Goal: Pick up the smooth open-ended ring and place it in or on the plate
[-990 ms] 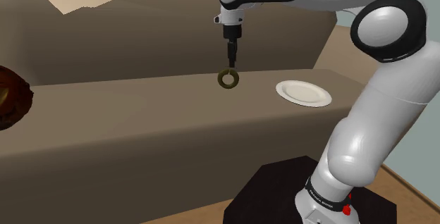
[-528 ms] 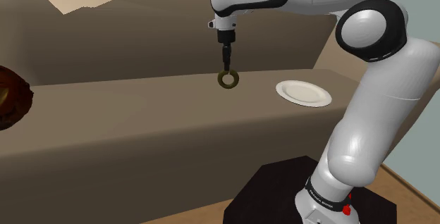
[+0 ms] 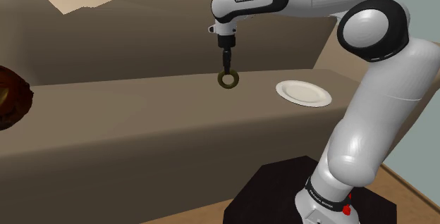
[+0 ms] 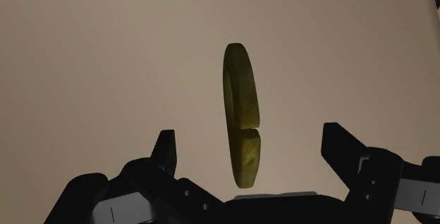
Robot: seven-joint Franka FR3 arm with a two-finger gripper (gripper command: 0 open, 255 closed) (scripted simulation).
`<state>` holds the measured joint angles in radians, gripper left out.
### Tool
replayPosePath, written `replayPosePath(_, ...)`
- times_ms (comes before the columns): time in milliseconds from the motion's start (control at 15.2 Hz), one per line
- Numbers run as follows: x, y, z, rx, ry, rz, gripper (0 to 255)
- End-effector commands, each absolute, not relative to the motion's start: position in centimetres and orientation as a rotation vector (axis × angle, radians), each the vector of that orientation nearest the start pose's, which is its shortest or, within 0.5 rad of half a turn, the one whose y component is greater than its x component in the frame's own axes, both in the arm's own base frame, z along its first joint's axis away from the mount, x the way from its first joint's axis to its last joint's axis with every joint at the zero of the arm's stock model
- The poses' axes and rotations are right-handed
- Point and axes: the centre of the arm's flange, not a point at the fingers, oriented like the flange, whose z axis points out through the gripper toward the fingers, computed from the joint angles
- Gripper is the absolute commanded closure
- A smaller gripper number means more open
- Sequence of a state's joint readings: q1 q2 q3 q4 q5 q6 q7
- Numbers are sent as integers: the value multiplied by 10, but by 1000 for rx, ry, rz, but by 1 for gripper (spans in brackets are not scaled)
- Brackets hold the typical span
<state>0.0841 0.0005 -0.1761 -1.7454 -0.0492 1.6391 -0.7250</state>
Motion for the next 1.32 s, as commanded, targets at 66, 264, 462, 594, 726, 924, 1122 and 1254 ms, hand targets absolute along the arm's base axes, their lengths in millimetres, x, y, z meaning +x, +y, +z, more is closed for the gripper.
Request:
replayPosePath(66, 548, -56, 548, -2980, -986, 185, 0)
replayPosePath(264, 548, -56, 548, -2980, -986, 185, 255)
replayPosePath(462, 548, -56, 548, -2980, -986, 185, 255)
replayPosePath(594, 549, -56, 548, -2980, -986, 185, 255)
replayPosePath(726, 548, -56, 548, -2980, -986, 184, 255)
replayPosePath(924, 548, -56, 563, -2980, -986, 184, 255)
replayPosePath(1122, 548, -56, 579, -2980, -986, 184, 255)
replayPosePath(1254, 548, -56, 590, -2980, -986, 184, 255)
